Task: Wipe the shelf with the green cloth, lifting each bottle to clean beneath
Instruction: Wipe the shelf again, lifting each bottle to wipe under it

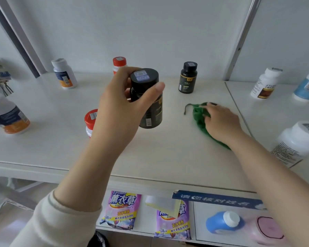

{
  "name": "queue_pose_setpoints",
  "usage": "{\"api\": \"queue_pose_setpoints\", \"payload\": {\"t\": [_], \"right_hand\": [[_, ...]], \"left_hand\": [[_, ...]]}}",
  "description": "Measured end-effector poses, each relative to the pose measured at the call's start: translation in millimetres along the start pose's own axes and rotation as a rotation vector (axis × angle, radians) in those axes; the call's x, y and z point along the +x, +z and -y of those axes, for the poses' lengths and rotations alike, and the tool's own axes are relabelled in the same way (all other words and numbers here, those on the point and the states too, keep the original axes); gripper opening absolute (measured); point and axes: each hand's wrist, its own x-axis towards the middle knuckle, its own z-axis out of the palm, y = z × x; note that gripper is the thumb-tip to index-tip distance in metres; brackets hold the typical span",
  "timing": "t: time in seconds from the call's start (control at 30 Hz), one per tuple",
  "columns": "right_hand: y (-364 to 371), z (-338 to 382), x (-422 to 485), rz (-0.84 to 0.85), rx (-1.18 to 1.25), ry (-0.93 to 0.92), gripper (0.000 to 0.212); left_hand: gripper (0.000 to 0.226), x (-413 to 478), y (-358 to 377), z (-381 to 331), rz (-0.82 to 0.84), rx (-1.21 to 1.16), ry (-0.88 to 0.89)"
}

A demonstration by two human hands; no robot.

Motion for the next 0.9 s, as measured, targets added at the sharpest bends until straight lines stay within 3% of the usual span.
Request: {"api": "queue_pose_setpoints", "payload": {"t": [0.07,0.23,0.37,0.47,0.53,0.6,0.67,0.9], "right_hand": [[5,15,4,0.035,-0.019,-0.035,0.045],[19,67,-87,0.135,0.168,-0.628,0.045],[8,67,-133,0.245,0.300,-0.850,0.047],[-9,41,-124,0.335,0.440,-0.826,0.041],[-13,23,-105,0.267,0.480,-0.619,0.038],[-11,15,-80,0.167,0.337,-0.370,0.038],[-5,30,-66,0.112,0.193,-0.257,0.042],[23,85,-135,0.072,0.166,-0.605,0.041]], "left_hand": [[0.018,-2,-1,0,-0.002,0.000,-0.002],[0.017,-3,0,-3,-0.012,-0.010,-0.007],[0.019,-4,0,-7,0.003,-0.033,-0.007],[0.021,-9,-4,-9,-0.002,-0.038,-0.016],[0.020,-13,-8,-10,-0.008,-0.054,-0.024],[0.018,-18,-12,-11,-0.022,-0.056,-0.030],[0.019,-21,-15,-12,-0.033,-0.048,-0.036],[0.029,-23,-6,-7,0.010,-0.010,-0.041]]}}
